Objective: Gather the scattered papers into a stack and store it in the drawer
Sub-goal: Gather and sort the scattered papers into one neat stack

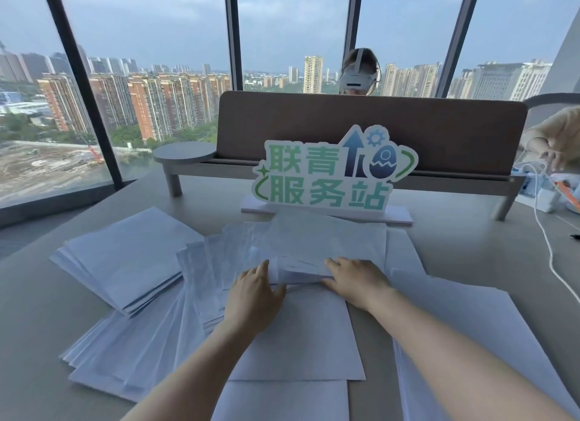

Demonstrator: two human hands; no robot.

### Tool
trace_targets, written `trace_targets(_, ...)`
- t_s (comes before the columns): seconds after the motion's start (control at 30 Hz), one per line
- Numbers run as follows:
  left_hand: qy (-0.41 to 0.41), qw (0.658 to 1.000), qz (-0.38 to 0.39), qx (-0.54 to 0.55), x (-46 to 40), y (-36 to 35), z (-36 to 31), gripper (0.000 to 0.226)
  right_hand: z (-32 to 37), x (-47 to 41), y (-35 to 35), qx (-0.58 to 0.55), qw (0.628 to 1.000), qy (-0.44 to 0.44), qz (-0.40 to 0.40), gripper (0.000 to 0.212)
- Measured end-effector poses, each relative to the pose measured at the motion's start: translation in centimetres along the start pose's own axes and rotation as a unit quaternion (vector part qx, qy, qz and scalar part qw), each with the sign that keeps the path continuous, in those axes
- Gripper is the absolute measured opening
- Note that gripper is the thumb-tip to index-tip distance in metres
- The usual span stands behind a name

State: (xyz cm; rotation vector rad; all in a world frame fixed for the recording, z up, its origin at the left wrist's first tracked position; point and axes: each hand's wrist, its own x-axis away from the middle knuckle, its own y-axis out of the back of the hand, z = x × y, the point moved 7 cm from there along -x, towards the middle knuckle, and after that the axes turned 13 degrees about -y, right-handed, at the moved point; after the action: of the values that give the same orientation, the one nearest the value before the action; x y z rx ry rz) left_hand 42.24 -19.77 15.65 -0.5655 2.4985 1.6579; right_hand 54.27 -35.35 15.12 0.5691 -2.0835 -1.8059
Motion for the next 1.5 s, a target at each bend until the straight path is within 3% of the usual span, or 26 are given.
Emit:
trace_targets(0.2, 0.03, 0.999, -0.004, 0.011, 0.0, 0.1, 0.4, 0.042, 0.6, 0.0, 0.1, 0.013, 0.998, 0.014, -0.052, 0.022)
trace_targets(0.47, 0.052, 0.998, -0.016, 0.037, 0.0, 0.2, 0.7, 0.043, 0.3, 0.5, 0.7, -0.001, 0.997, 0.02, -0.07, 0.022)
trace_targets(0.53, 0.052, 0.996, -0.067, 0.039, 0.3, 0.9, 1.2, 0.044, 0.1, 0.7, 1.4, -0.03, 0.996, 0.006, -0.086, 0.022)
trace_targets(0.67, 0.018, 0.983, -0.18, 0.021, 1.3, 3.1, 0.4, 0.02, 0.1, 1.1, 2.3, -0.088, 0.984, -0.029, -0.154, 0.02)
trace_targets(0.77, 0.021, 0.982, -0.145, 0.117, 1.2, 2.8, -0.2, 0.021, 1.0, 1.4, 3.3, -0.119, 0.97, -0.039, -0.21, 0.017)
trace_targets(0.83, 0.045, 0.962, -0.087, 0.254, 0.8, 1.8, -0.4, 0.044, 2.1, 1.7, 4.3, -0.141, 0.961, -0.031, -0.238, 0.014)
trace_targets(0.93, 0.072, 0.89, -0.053, 0.446, 0.6, 1.0, -1.6, 0.091, 3.9, 2.8, 6.1, -0.163, 0.945, 0.001, -0.285, 0.01)
trace_targets(1.0, 0.098, 0.844, -0.054, 0.524, 0.5, 0.7, -2.1, 0.087, 5.3, 3.9, 7.0, -0.171, 0.934, 0.032, -0.312, 0.011)
trace_targets(1.07, 0.131, 0.8, -0.059, 0.583, 0.3, 0.3, -2.1, 0.058, 6.4, 4.8, 7.4, -0.184, 0.928, 0.055, -0.318, 0.015)
trace_targets(1.17, 0.171, 0.756, -0.073, 0.627, 0.4, -0.5, -1.5, 0.057, 8.1, 5.4, 6.9, -0.2, 0.928, 0.076, -0.305, 0.012)
trace_targets(1.27, 0.236, 0.757, -0.112, 0.599, 0.9, -0.9, 0.2, 0.036, 9.8, 5.7, 6.3, -0.225, 0.932, 0.114, -0.259, 0.006)
trace_targets(1.43, 0.323, 0.749, -0.203, 0.542, 2.5, -0.1, 4.1, 0.002, 11.3, 6.0, 5.0, -0.344, 0.926, 0.139, -0.07, 0.029)
trace_targets(1.5, 0.321, 0.744, -0.217, 0.545, 2.8, 0.4, 4.6, 0.011, 10.9, 6.2, 4.7, -0.369, 0.919, 0.128, -0.054, 0.037)
